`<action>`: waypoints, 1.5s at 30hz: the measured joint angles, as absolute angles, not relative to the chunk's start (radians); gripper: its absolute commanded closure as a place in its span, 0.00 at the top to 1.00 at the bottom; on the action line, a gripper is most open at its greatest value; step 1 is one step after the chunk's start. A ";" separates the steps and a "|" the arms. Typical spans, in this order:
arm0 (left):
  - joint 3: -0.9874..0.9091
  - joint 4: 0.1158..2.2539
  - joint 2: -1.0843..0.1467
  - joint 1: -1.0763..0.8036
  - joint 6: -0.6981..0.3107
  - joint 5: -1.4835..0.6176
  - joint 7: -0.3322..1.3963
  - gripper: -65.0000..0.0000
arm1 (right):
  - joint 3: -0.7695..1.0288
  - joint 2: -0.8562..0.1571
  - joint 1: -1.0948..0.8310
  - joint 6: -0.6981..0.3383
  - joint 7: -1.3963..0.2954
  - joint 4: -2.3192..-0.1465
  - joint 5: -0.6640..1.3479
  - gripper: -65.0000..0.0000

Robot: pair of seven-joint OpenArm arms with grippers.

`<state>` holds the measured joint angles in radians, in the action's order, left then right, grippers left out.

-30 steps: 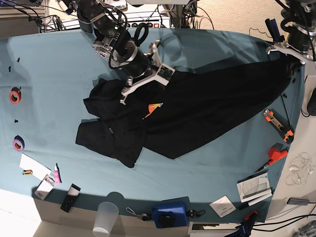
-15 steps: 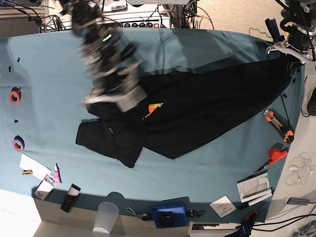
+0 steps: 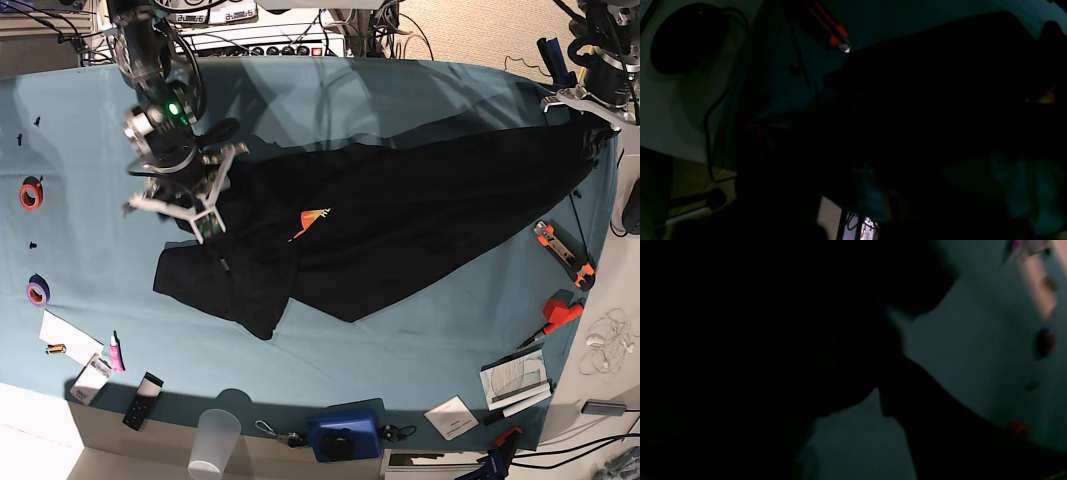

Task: Layout the t-shirt on the table in an organized manner, then fold the t-shirt properly
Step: 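Pull the grasped fabric with the right gripper away from the shirt body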

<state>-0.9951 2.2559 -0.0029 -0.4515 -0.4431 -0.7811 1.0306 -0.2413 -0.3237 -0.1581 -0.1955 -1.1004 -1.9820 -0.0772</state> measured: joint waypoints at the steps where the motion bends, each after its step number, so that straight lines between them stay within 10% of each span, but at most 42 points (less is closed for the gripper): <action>1: -0.995 2.256 -0.003 -0.451 -0.443 -0.781 1.030 0.00 | -0.241 -0.324 -0.160 -0.195 -1.087 -1.946 -0.081 0.34; 6: -0.995 2.256 -0.003 -0.451 -0.443 -0.781 1.030 0.00 | -0.241 -0.324 -0.160 -0.194 -1.016 -1.880 -0.080 0.30; 9: -0.995 2.256 -0.003 -0.451 -0.443 -0.781 1.030 0.00 | -0.242 -0.324 -0.155 -0.225 -1.073 -1.918 -0.088 0.00; 17: -0.994 2.256 -0.003 -0.451 -0.445 -0.779 1.028 0.00 | -0.127 -0.318 -0.109 -0.261 -0.912 -2.367 -0.107 0.00; 29: -0.986 2.249 0.000 -0.472 -0.441 -0.767 1.016 0.00 | 0.174 -0.302 -0.041 -0.308 -1.107 -1.923 0.205 0.00; 34: -0.985 2.249 -0.001 -0.466 -0.441 -0.767 1.010 0.00 | 0.172 -0.297 -0.052 -0.394 -1.150 -1.764 0.212 0.29; 45: -0.985 2.249 0.000 -0.466 -0.442 -0.770 1.010 0.00 | 0.173 -0.297 -0.050 -0.365 -1.074 -1.749 0.443 0.31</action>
